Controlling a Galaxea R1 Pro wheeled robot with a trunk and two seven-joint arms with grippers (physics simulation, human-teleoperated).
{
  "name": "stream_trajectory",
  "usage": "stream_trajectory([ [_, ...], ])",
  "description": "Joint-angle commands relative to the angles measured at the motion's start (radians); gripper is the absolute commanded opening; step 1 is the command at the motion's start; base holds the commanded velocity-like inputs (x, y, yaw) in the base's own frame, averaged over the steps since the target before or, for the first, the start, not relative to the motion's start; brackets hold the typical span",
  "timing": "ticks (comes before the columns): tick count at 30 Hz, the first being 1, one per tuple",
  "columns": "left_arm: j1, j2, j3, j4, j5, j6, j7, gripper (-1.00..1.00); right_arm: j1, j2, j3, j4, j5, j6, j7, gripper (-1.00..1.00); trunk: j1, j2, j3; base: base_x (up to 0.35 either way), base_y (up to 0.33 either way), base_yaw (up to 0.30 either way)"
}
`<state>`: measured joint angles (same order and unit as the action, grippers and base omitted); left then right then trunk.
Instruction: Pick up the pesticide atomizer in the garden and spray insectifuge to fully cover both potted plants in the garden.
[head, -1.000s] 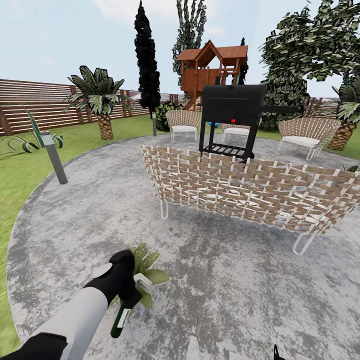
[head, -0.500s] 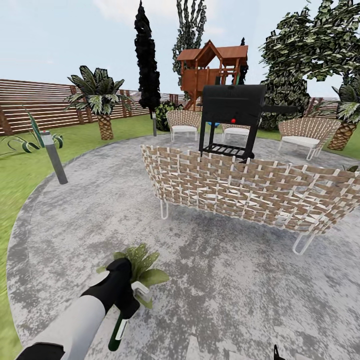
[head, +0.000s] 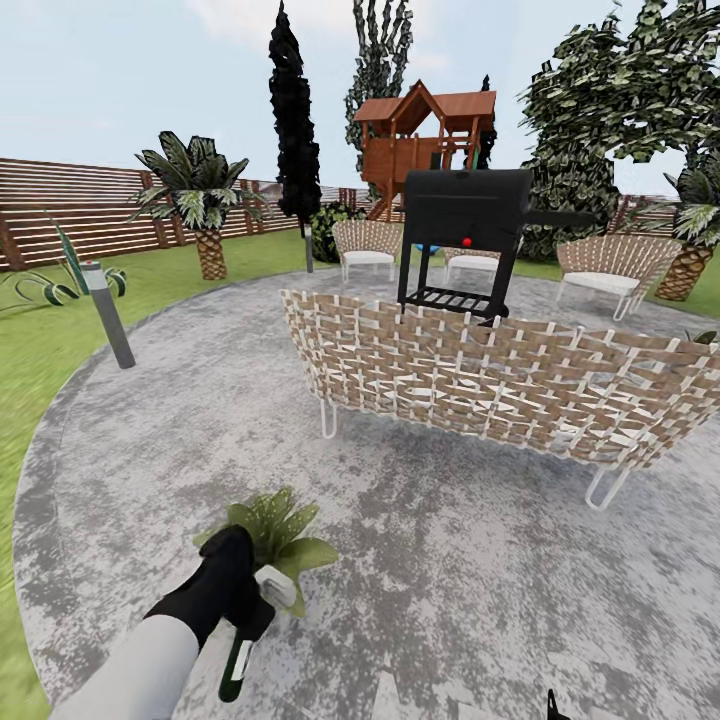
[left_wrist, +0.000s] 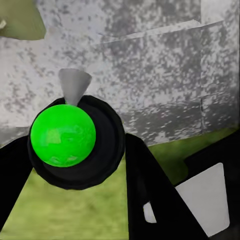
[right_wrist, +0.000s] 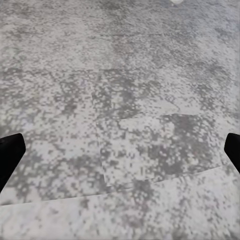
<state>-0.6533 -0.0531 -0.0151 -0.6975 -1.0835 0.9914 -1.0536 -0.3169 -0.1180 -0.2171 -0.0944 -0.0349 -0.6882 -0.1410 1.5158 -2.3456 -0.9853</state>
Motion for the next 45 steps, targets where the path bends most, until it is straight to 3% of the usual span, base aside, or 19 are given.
stream_trajectory([
  [1,0.0,-0.005,0.003,-0.013,0.016,0.004,-0.01,-1.0,-0.001,0.001,0.004,0.001,-0.003,-0.003,-0.002,1.0,0.0,0.0,-0.001,0.0,0.0,0.174],
  [4,0.0,-0.008,0.003,-0.014,0.068,0.003,-0.009,-1.0,0.0,0.001,0.003,0.001,-0.003,-0.004,-0.002,1.0,0.0,0.0,-0.001,0.0,0.0,0.243],
  [7,0.0,-0.008,0.003,-0.017,0.084,0.003,-0.009,-1.0,0.0,0.001,0.003,0.001,-0.003,-0.003,-0.002,1.0,0.0,0.0,-0.001,0.0,0.0,0.273],
  [17,0.0,-0.015,0.001,-0.009,0.088,0.0,-0.008,-1.0,-0.001,0.001,0.003,0.001,-0.003,-0.003,-0.002,1.0,0.0,0.0,-0.001,0.0,0.0,0.125],
  [34,0.001,-0.016,0.001,-0.007,0.09,0.0,-0.008,-1.0,0.0,0.001,0.002,0.001,-0.003,-0.004,-0.002,1.0,0.0,0.0,-0.001,0.0,0.0,0.273],
  [42,0.041,-0.032,-0.005,0.002,0.08,-0.003,-0.007,-1.0,0.0,0.001,0.002,0.001,-0.003,-0.004,-0.002,1.0,0.0,0.0,-0.001,0.0,0.0,0.13],
  [45,0.07,-0.034,-0.005,0.004,0.082,-0.003,0.034,-1.0,0.0,0.0,0.002,0.001,-0.003,-0.004,-0.002,1.0,0.0,0.0,-0.001,0.0,0.0,0.004],
])
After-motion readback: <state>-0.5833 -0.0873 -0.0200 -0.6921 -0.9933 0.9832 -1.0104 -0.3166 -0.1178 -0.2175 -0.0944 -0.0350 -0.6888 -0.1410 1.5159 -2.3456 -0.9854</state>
